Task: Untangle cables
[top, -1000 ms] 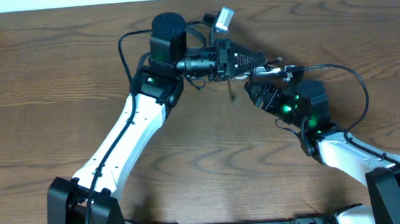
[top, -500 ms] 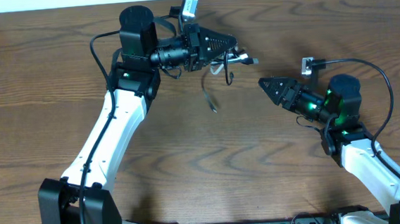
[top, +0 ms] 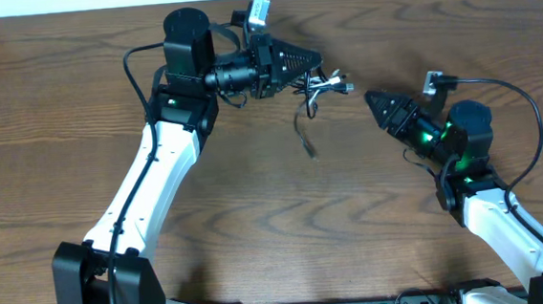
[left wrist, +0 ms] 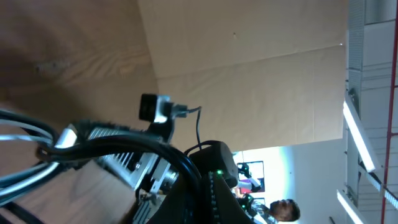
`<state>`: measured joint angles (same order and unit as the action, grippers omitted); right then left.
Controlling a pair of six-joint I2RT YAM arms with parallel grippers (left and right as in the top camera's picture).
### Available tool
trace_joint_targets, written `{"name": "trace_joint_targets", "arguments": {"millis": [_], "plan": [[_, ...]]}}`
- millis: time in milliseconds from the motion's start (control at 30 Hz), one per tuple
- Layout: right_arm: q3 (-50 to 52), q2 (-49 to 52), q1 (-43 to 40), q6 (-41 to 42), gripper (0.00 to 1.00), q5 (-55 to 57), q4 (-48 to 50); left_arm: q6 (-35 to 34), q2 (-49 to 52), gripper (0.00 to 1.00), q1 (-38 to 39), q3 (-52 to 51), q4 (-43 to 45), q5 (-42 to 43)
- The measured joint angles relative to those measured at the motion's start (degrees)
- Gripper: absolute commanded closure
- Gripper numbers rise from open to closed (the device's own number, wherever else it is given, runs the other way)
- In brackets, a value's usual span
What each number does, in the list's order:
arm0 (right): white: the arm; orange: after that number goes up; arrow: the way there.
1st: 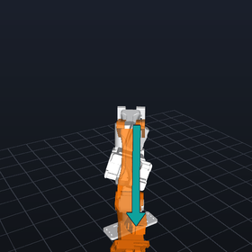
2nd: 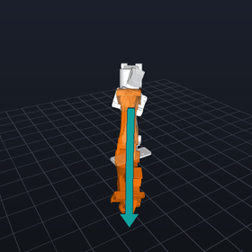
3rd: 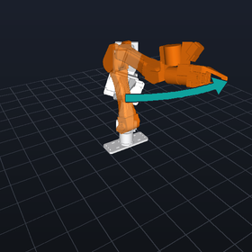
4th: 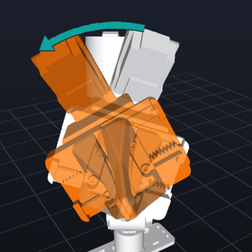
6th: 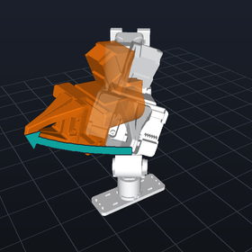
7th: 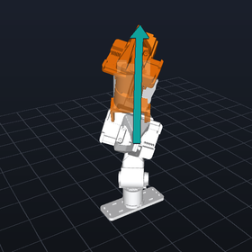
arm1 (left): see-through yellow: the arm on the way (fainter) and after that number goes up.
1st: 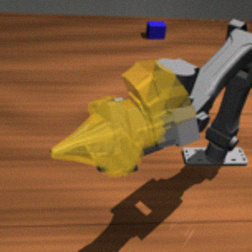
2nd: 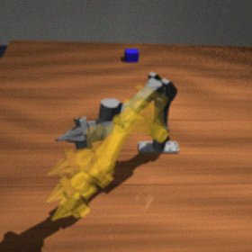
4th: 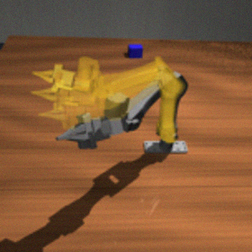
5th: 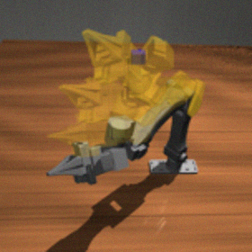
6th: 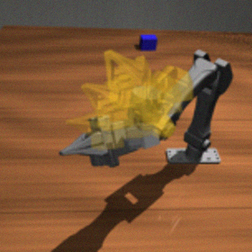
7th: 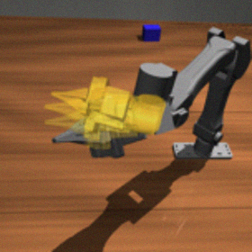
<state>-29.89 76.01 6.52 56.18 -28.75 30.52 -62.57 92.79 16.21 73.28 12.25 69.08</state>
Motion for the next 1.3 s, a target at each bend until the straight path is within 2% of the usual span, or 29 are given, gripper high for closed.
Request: {"name": "trace_joint_targets", "arguments": {"millis": [367,500,600,767,933,1033,1133,1167,1300], "plan": [[0.02,0.0,7.8,0.66,0.51,2.34,4.13,0.02,0.0,0.93,7.17,0.0,-0.13,-3.26],[0.02,-0.02,8.66,0.61,0.51,-0.63,12.07,0.13,0.0,0.93,7.15,0.0,-0.15,-5.44],[-0.02,-0.07,8.66,0.63,0.51,-3.15,14.58,0.72,0.0,0.92,7.15,0.0,-0.13,-7.54],[-0.09,-0.07,7.8,0.2,0.49,-4.94,8.76,0.2,0.0,0.93,7.15,0.0,2.64,-9.2],[-0.22,-0.04,3.58,-5.38,0.46,-4.15,-1.77,-2.99,0.0,0.92,7.1,-0.02,8.0,-7.87],[-0.17,-0.02,2.64,-8.81,0.45,-3.13,-4.66,-5.18,0.0,0.92,7.1,-0.02,10.45,-6.08],[-0.15,-0.02,2.64,-12.61,0.41,-2.89,-3.69,-6.58,0.0,0.92,7.1,-0.02,10.64,-3.76],[-0.15,0.0,2.62,-14.64,0.37,-2.93,-1.9,-6.78,0.0,0.93,7.1,-0.02,10.67,-2.95],[-0.15,0.0,2.62,-19.12,0.28,-2.89,2.8,-7.98,0.0,0.93,7.1,-0.02,10.71,-0.35]]}}
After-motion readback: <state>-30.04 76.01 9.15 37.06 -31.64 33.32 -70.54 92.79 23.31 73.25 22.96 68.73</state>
